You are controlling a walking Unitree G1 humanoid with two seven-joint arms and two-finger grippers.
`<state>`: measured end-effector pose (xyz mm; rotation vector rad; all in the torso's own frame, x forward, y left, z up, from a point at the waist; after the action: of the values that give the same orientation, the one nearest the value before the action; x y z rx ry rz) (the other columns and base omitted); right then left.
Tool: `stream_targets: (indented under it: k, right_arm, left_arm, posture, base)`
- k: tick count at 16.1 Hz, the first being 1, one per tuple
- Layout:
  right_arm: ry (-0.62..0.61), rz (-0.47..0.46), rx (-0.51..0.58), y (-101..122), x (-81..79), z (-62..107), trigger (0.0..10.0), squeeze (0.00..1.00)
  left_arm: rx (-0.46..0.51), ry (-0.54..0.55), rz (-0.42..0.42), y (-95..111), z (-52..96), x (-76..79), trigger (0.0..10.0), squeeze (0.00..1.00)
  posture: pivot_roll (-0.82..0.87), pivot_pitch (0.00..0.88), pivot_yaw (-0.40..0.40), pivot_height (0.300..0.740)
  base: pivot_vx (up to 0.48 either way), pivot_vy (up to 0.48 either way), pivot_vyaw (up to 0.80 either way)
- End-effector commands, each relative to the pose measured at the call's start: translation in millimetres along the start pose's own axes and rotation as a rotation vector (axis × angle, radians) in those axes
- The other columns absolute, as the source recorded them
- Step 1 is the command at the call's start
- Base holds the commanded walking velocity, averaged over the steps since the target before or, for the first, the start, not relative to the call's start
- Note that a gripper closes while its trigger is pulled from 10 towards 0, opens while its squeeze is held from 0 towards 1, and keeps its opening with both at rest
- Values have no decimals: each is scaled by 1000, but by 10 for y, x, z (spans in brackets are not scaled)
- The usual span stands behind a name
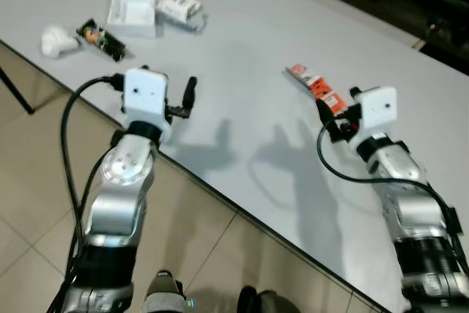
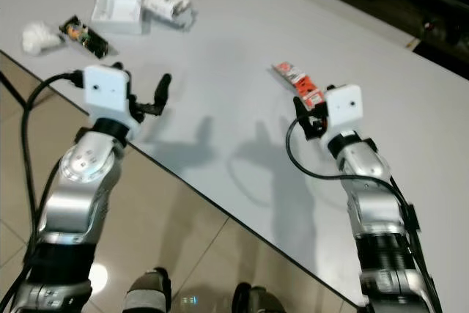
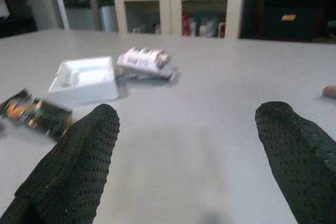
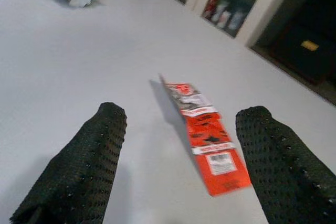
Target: Picking trash to rubbish bin
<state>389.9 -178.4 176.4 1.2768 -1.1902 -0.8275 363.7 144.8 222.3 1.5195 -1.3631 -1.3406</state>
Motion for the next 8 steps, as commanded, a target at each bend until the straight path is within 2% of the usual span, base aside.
stream_targets:
  k: [1,4,8]
  right_arm:
    - [1,12,-20,-94,75,-13,10000,0]
    - [34,15,-49,-189,66,-163,10000,0]
    - [81,67,-54,-144,37,-314,10000,0]
  left_arm:
    - [2,-3,-19,56,64,-8,10000,0]
    - [-19,17,-50,69,186,-108,10000,0]
    - [-37,27,-59,79,248,-143,10000,0]
  posture:
    - [458,316,-161,740]
    - [497,352,-165,740]
    - [507,374,-172,740]
  base:
    - [0,0,0]
    - [0,0,0]
    - [0,0,0]
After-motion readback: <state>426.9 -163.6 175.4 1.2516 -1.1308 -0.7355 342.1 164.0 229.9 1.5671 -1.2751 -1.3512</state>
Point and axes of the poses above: a point about 5 cm out from each wrist's last joint towards the gripper, its own z axis pointing back from the gripper into the wrist, its own y axis along the axis of the wrist's last joint, x = y × z, the point moved 5 cm from there along -z, pointing out of the wrist towards the gripper, and after that the axes turned 2 degrees about -z, right-handed, at the moved point
